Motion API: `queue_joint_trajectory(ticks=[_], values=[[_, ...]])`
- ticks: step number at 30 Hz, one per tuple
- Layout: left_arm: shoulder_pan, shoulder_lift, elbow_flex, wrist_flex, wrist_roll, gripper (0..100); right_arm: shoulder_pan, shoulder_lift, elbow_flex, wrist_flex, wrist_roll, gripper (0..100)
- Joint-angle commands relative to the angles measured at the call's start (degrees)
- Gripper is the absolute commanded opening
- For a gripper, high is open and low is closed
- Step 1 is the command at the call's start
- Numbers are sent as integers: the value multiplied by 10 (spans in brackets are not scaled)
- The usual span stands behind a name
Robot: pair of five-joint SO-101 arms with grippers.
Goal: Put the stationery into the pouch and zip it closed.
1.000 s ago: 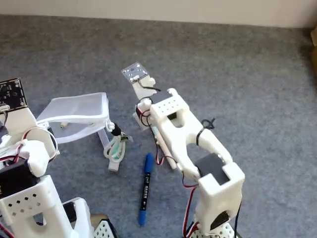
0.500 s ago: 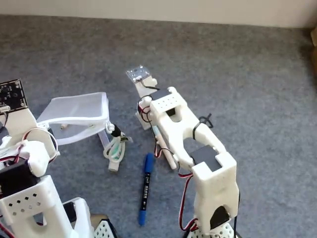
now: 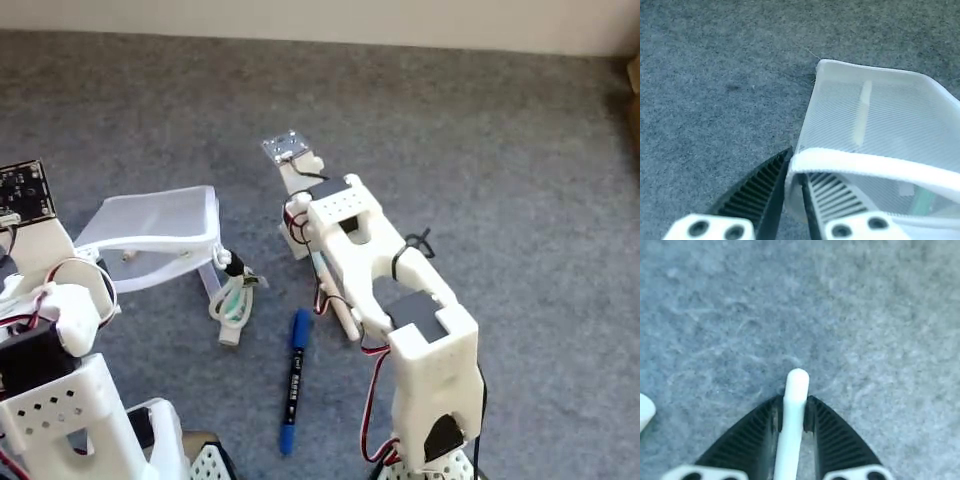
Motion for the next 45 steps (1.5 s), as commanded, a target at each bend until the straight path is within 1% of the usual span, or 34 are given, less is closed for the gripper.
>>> queue_joint_trajectory(ticks=[1,6,14,23,32,45], values=[[-4,0,-5,-5,-3,7,1,-9,-28,2,-2,4],[-4,0,-5,-5,-3,7,0,-73,-17,5,-2,4],[-4,0,-7,-5,-3,7,-21,-227,102,7,-2,4],[-4,0,-7,-5,-3,7,-44,-379,198,7,-5,4],[-6,0,-6,-5,-3,7,-58,-592,306,7,-5,4],[-5,0,-5,-5,-3,7,-117,-894,451,7,-5,4]])
